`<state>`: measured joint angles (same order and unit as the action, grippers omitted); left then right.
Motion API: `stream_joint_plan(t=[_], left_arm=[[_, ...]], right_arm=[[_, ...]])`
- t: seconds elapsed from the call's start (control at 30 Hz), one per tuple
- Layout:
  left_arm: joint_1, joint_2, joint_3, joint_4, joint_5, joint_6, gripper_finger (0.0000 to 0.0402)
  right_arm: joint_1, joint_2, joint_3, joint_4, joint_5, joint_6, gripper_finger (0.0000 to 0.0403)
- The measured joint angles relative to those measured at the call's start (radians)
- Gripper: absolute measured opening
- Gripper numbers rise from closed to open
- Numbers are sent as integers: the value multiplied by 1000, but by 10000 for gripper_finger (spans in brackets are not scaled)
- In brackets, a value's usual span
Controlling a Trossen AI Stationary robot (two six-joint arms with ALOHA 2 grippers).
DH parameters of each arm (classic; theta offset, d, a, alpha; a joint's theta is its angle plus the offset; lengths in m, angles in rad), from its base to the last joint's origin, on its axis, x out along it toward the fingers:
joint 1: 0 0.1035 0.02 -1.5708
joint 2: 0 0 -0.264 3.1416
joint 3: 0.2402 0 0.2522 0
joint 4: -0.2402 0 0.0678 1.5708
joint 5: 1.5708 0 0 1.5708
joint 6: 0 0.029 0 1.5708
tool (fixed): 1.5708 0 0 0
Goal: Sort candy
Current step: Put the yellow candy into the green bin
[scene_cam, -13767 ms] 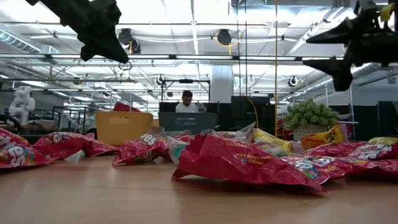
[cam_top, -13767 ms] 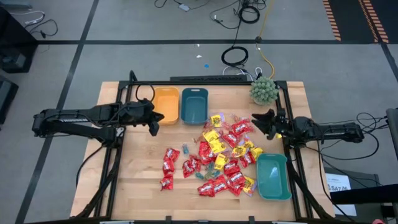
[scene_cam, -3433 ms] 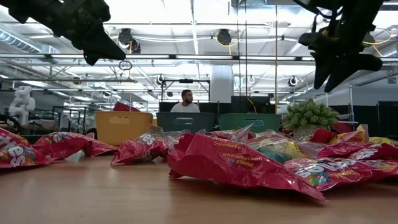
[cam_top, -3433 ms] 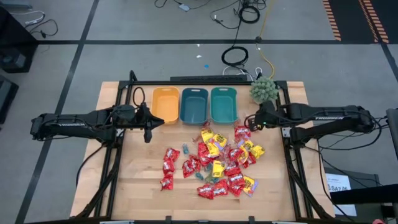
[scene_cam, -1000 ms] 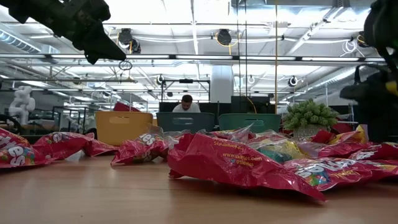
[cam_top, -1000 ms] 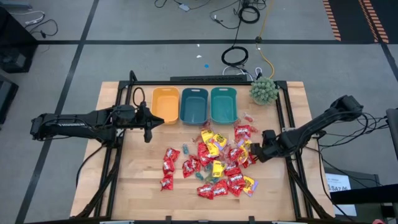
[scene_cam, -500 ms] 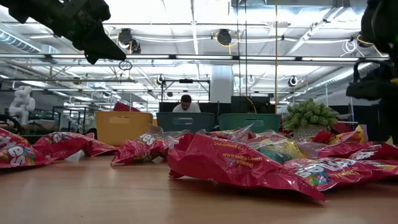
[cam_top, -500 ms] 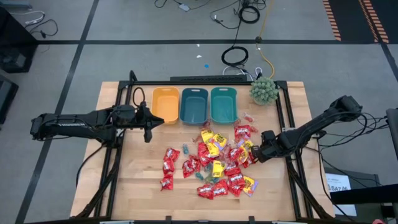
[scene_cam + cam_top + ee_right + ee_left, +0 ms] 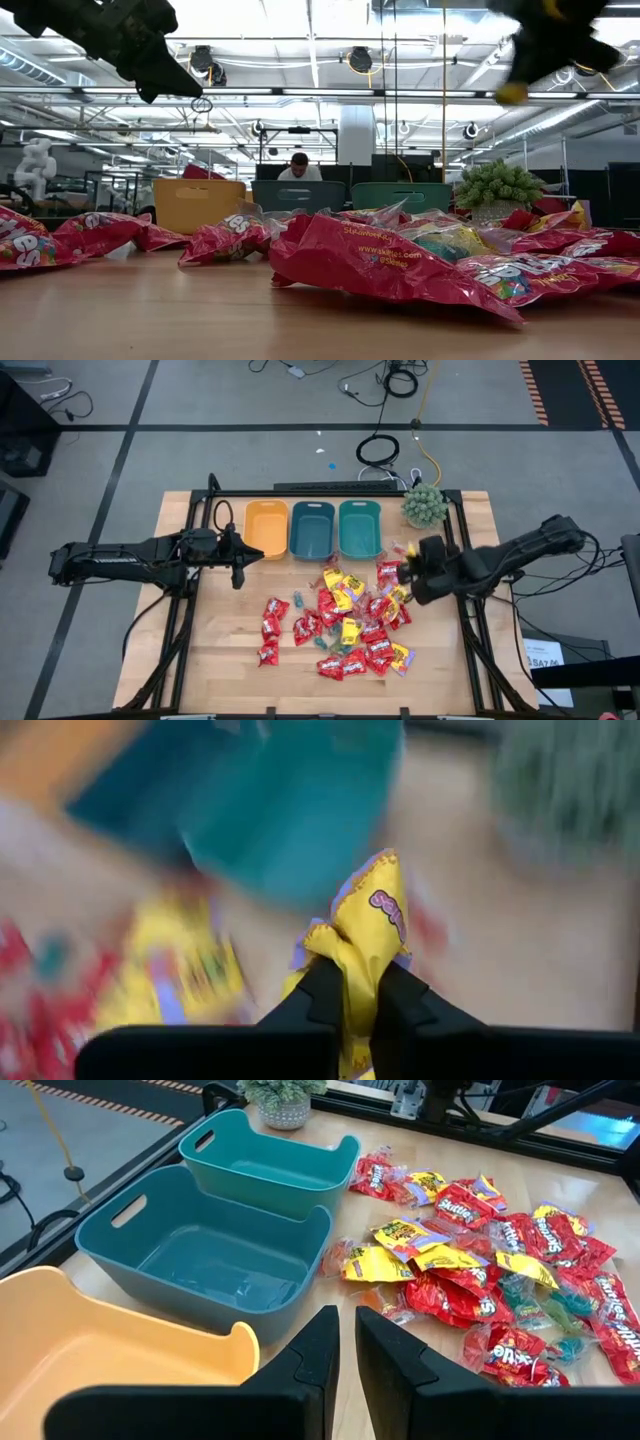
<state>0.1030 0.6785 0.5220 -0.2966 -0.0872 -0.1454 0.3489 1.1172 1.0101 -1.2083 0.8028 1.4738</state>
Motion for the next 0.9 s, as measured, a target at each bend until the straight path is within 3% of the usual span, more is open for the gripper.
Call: stream_joint_plan(t=[0.13,0.3,0.47,0.67,0.9], left_arm=[[0,0,0,0,0,-2,48],[0,0,0,0,0,-1,48],[0,0,0,3,0,-1,48],[0,0,0,3,0,-2,48],[0,0,0,3,0,-3,48]], right_arm=[[-97,0,107,103,126,-242,13],[-260,8,151,411,121,-708,13],[-477,52,152,650,-80,-923,13],[-691,183,152,667,-368,-945,18],[-816,352,158,705,-657,-989,23]])
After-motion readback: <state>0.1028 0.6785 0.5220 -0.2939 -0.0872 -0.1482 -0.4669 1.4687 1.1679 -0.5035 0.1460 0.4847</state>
